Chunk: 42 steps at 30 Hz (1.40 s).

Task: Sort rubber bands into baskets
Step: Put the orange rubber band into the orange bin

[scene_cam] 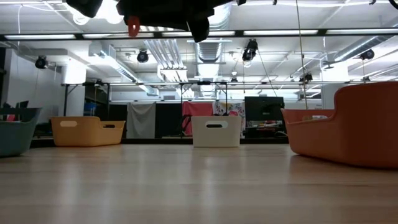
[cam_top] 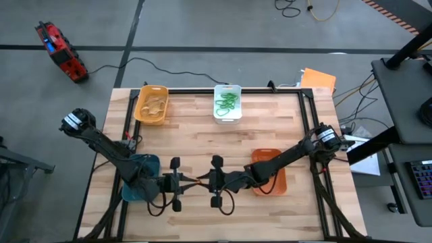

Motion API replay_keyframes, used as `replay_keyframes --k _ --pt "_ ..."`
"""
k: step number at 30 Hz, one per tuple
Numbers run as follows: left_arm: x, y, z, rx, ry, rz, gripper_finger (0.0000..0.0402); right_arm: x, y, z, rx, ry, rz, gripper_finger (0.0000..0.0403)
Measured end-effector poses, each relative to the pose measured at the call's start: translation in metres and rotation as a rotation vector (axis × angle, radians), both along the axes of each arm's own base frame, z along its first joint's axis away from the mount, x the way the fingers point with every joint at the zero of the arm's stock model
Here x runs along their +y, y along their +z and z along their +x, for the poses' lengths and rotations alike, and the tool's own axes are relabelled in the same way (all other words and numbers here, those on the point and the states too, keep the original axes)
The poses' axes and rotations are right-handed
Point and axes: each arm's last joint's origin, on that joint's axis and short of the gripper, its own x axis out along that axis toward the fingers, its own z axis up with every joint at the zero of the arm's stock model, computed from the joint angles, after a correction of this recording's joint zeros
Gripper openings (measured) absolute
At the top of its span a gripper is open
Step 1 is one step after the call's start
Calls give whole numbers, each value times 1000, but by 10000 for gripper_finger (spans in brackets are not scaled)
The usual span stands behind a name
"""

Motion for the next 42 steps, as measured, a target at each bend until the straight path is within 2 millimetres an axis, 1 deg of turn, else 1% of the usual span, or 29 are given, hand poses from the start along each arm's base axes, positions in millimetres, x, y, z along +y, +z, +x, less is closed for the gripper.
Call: replay_keyframes --k 3,4,5,13,16,18,21,25,28,31,34,42 --pt "0 0 0 3 4 -4 23 0 -1 0 7 4 -18 37" --pt "0 0 0 2 5 -8 32 0 -1 0 14 6 -27 23" --pt "0 0 0 2 6 -14 44 0 -2 -1 21 7 -32 17" --pt "0 -2 -1 15 4 -21 159 -2 -7 -2 71 3 -42 12" --pt "1 -2 -2 30 3 -9 192 -4 -7 -6 152 -21 -55 12" --pt "2 -3 -3 50 5 3 206 -7 -3 -12 245 -70 -83 12" --pt "1 -1 -2 73 13 5 217 -15 8 -28 443 -167 -125 12" --pt "1 3 -2 122 37 11 219 -28 24 -61 708 -307 -133 12" --pt "1 9 -1 141 60 19 219 -38 33 -85 839 -405 -123 12" --pt "1 13 -1 153 63 27 219 -46 38 -108 956 -500 -90 12" --pt "1 14 -1 154 63 29 219 -51 34 -121 998 -592 -66 12" --pt "1 13 -1 169 64 42 219 -59 12 -143 1052 -667 -51 13"
